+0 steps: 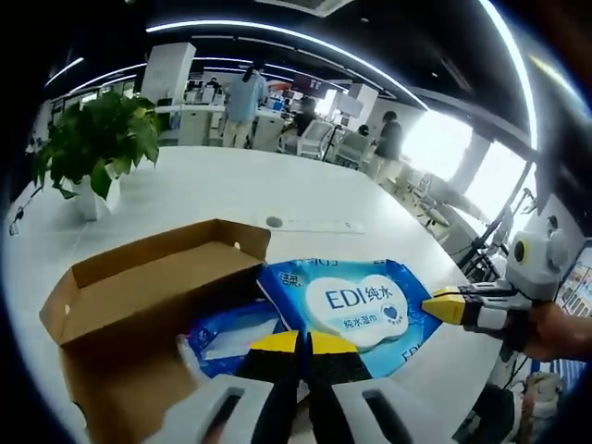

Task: Operate the shoe box by opening the lid, removing the specified soft item, and placing it in the target area until the item is outside and the box remains undamaged.

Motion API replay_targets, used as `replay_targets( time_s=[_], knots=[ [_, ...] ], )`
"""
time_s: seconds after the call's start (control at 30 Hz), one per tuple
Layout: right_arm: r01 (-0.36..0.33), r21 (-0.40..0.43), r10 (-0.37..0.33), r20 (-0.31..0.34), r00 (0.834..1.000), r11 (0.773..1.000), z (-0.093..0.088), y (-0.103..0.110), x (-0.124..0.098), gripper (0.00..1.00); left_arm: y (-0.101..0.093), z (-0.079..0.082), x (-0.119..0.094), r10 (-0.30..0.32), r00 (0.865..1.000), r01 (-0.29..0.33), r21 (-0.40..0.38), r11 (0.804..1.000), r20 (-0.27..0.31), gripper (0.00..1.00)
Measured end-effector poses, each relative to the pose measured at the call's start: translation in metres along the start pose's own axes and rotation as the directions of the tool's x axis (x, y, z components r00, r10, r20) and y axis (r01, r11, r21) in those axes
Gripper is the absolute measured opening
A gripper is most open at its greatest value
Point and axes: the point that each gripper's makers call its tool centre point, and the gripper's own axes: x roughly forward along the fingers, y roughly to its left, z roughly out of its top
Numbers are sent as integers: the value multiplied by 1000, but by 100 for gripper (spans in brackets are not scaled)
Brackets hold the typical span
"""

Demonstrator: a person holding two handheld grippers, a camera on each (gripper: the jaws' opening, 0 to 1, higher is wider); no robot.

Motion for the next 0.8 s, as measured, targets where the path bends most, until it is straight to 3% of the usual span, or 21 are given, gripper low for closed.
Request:
replay_targets(
  time_s=[0.33,0.8],
  knots=[
    [71,40,-72,12,997,997,-13,-36,-33,0,-51,2,24,-73,997,74,46,996,-20,0],
    [125,103,-126,7,992,987,-35,-67,-56,0,-83,-15,50,-117,990,123,87,989,-73,0]
  ],
)
